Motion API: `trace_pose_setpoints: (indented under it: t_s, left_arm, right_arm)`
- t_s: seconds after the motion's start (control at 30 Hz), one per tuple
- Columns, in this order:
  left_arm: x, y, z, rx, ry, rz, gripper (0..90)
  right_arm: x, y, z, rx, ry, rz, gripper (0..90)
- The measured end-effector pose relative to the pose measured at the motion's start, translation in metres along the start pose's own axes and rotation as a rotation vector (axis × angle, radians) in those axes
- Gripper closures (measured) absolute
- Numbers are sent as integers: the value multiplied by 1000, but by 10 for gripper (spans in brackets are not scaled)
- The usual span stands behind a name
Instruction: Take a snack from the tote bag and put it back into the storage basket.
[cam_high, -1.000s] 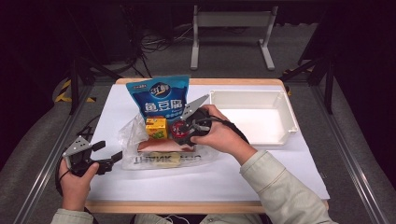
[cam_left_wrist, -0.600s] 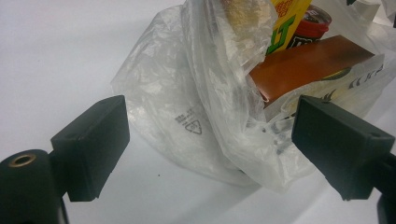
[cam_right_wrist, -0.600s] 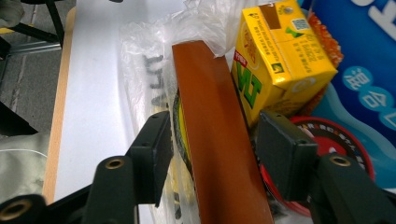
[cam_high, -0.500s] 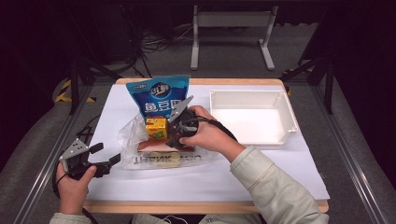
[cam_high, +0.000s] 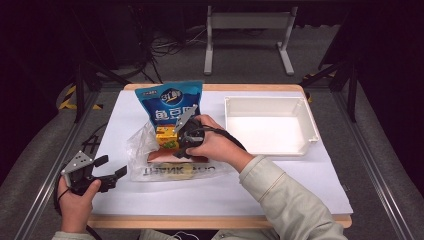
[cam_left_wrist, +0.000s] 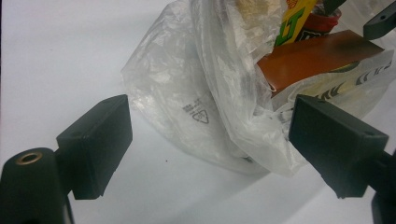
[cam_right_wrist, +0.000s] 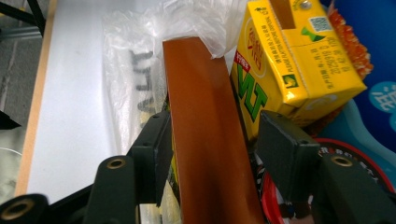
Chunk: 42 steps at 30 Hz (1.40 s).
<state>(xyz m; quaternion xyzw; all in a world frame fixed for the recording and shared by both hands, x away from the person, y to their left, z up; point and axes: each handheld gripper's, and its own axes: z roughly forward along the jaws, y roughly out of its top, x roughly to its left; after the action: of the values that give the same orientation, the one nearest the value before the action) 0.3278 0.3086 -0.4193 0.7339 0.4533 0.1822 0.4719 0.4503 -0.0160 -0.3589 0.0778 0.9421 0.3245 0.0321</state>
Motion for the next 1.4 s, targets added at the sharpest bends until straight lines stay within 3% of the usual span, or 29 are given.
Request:
trace_pose_setpoints:
  t_s: [0.33,0.63,0.83,1.4]
  left_arm:
    - [2,-1,1,5,8,2,149]
    - [3,0,3,-4,-16,13,132]
    - [2,0,5,3,-26,19,126]
    - [3,0,3,3,-43,8,111]
  right_arm:
    - [0,1,16,45,-9,-20,480]
    - [3,-1,23,72,-29,-43,447]
    - [2,-2,25,64,-13,-28,402]
    - [3,-2,42,140,4,-56,366]
